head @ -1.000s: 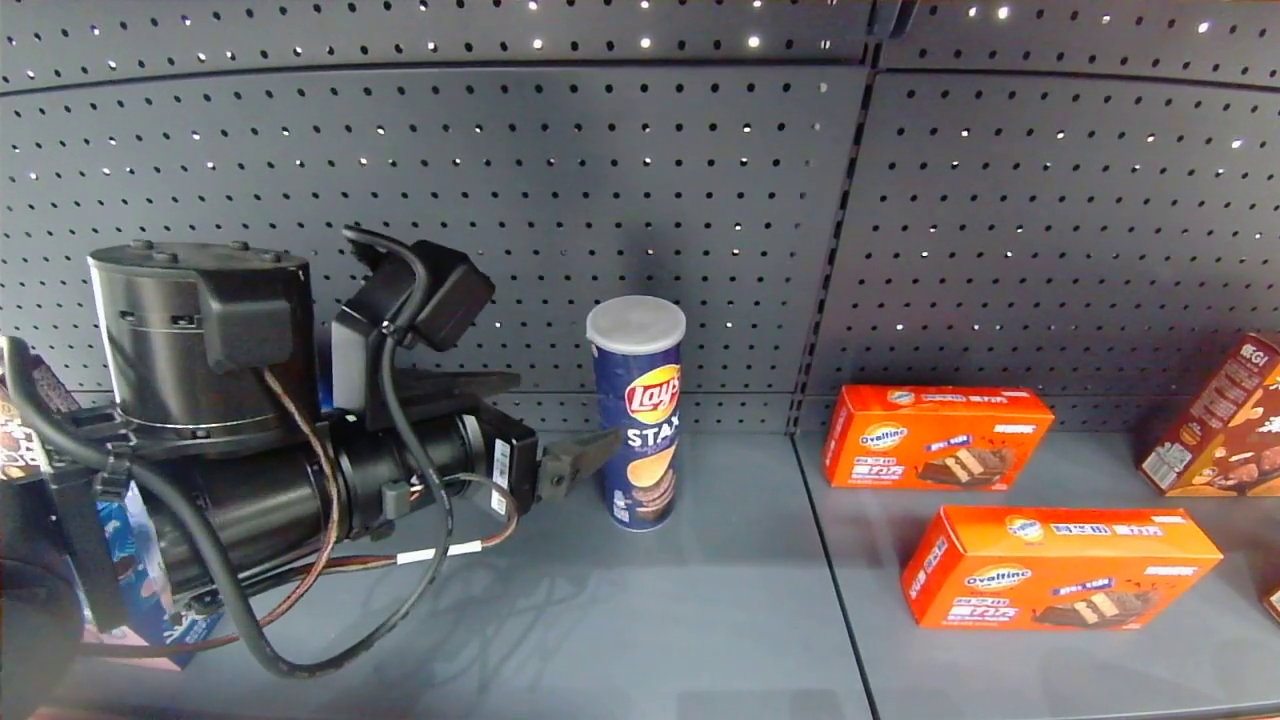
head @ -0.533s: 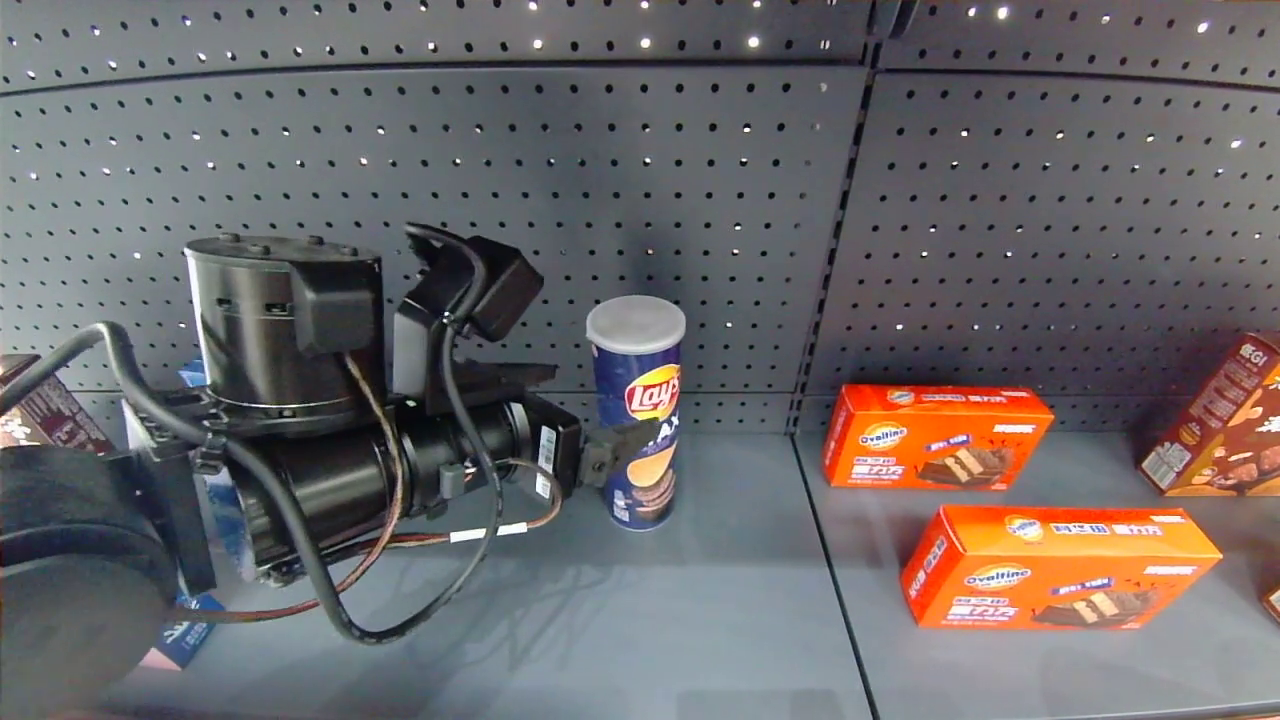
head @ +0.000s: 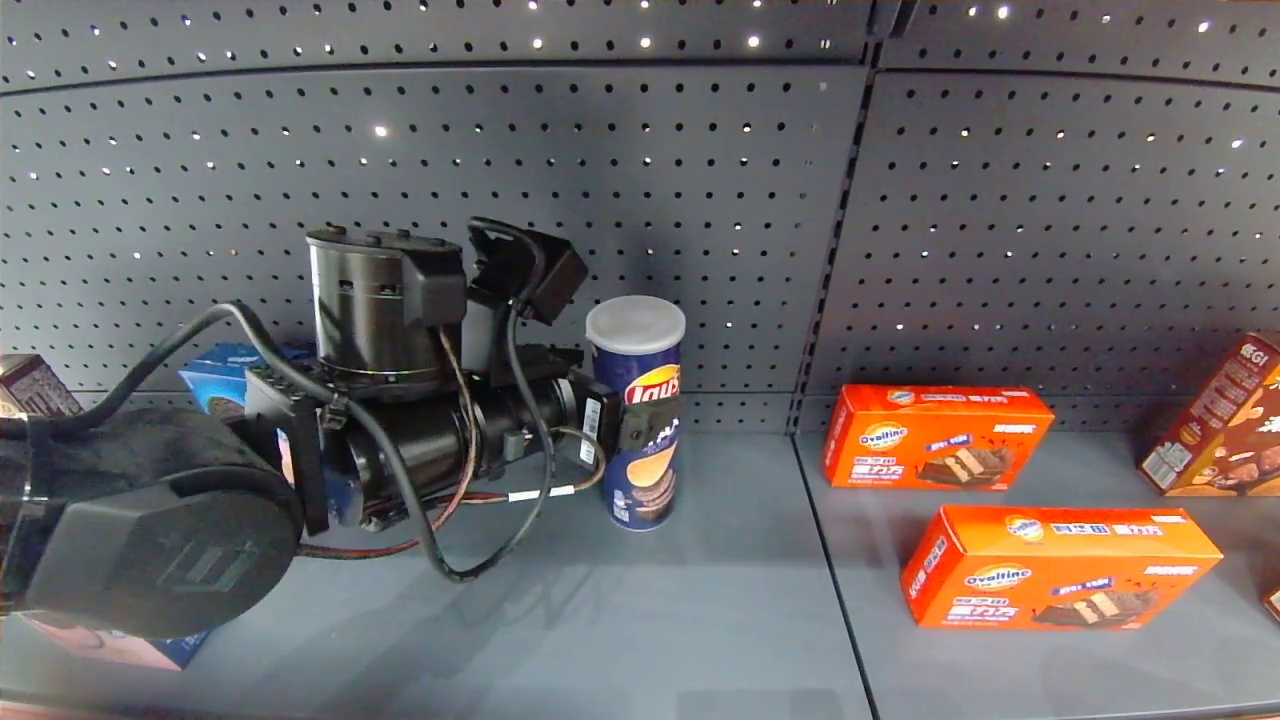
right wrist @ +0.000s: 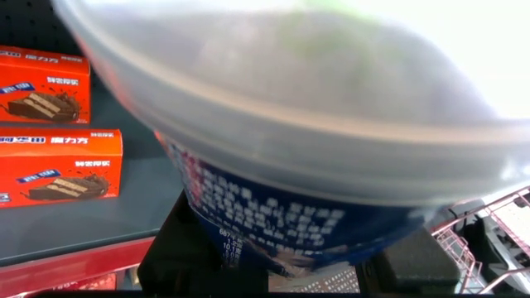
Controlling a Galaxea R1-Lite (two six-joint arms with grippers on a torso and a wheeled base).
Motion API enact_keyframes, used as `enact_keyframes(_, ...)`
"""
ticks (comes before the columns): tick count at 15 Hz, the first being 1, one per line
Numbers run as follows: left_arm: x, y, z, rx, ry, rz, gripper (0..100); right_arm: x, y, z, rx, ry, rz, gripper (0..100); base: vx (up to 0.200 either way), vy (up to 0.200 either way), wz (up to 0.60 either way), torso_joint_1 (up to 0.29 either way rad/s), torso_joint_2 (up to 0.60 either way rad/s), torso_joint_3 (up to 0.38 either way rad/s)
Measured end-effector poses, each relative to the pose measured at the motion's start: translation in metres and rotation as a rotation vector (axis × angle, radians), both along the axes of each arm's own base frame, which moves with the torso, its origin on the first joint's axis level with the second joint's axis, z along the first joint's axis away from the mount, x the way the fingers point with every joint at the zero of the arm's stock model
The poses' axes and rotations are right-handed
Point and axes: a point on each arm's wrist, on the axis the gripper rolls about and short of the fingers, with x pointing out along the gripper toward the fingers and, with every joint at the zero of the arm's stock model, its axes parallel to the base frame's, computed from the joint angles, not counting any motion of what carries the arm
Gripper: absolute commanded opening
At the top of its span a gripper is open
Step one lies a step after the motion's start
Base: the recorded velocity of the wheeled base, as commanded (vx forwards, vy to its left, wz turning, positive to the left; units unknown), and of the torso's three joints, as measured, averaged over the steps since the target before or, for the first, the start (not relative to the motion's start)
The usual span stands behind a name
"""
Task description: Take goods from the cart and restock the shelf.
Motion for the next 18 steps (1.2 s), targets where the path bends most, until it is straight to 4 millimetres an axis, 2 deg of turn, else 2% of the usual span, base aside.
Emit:
enact_keyframes(3,0.01,0.0,-0.007,0.011,0.014,0.018,100,0.001,0.0,-0.001,-0.002,0.007,-0.001,0,0.0,0.0,0.0,0.0,0.0,0.0)
enact_keyframes(10,0.036,-0.013,-0.006,-0.008,-0.005,0.03,100,0.0,0.0,-0.001,-0.011,0.011,-0.002,0,0.0,0.0,0.0,0.0,0.0,0.0)
enact_keyframes(11,0.038,-0.015,-0.008,-0.008,-0.003,0.031,0,0.0,0.0,-0.001,-0.014,0.011,-0.002,0,0.0,0.0,0.0,0.0,0.0,0.0)
enact_keyframes(18,0.043,-0.018,-0.013,-0.005,-0.003,0.042,0,-0.004,0.003,-0.001,-0.045,0.008,-0.003,0,0.0,0.0,0.0,0.0,0.0,0.0)
